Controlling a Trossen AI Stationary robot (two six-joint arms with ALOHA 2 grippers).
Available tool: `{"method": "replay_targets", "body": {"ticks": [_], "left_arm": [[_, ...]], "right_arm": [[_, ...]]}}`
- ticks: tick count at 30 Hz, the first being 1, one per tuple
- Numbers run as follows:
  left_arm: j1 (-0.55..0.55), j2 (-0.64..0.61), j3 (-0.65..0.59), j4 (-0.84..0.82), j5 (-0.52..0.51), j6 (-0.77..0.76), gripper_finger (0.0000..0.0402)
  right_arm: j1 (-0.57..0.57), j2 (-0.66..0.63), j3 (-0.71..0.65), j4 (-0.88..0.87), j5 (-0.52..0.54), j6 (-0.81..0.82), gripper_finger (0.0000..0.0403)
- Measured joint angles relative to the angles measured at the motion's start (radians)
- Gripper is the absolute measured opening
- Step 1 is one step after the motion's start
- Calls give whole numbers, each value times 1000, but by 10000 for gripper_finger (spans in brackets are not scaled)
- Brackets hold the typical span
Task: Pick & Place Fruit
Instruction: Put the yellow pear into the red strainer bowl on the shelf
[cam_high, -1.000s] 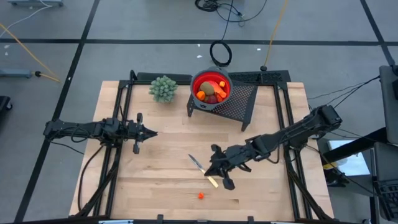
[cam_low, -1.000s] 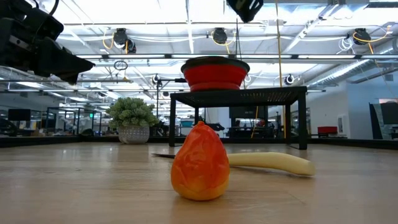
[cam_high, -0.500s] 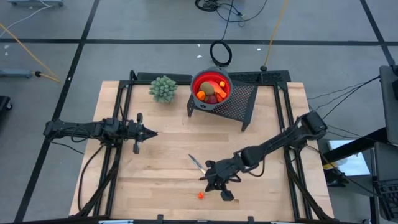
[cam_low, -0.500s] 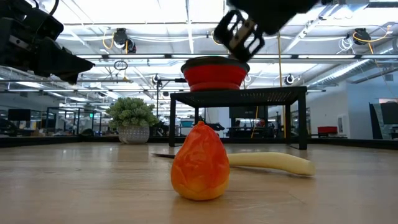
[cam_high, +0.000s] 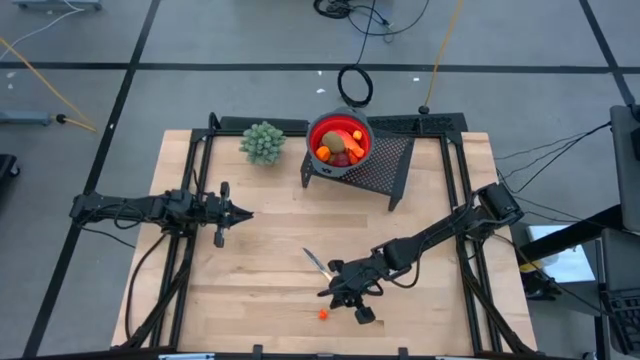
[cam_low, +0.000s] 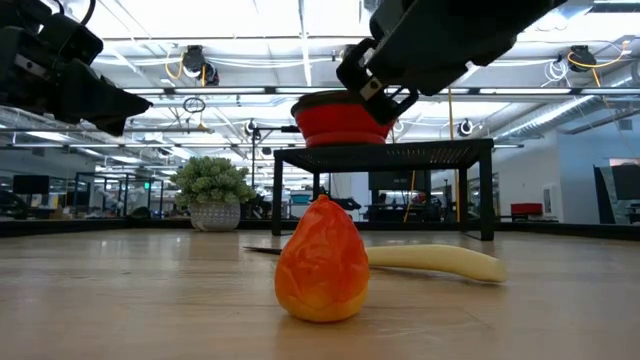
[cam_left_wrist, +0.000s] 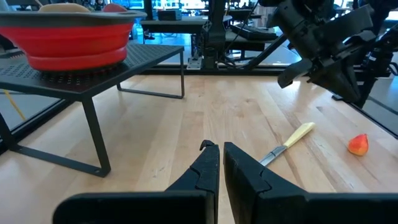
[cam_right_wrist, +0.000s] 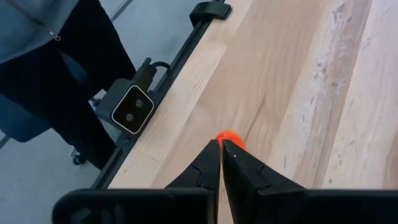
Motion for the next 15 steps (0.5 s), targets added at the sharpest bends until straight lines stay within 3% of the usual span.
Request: {"method": "replay_targets", "body": {"ticks": [15], "left_arm": [[0, 0, 0, 0, 0, -23, 26]], "right_arm": [[3, 53, 116, -155, -1, 3, 23]]}}
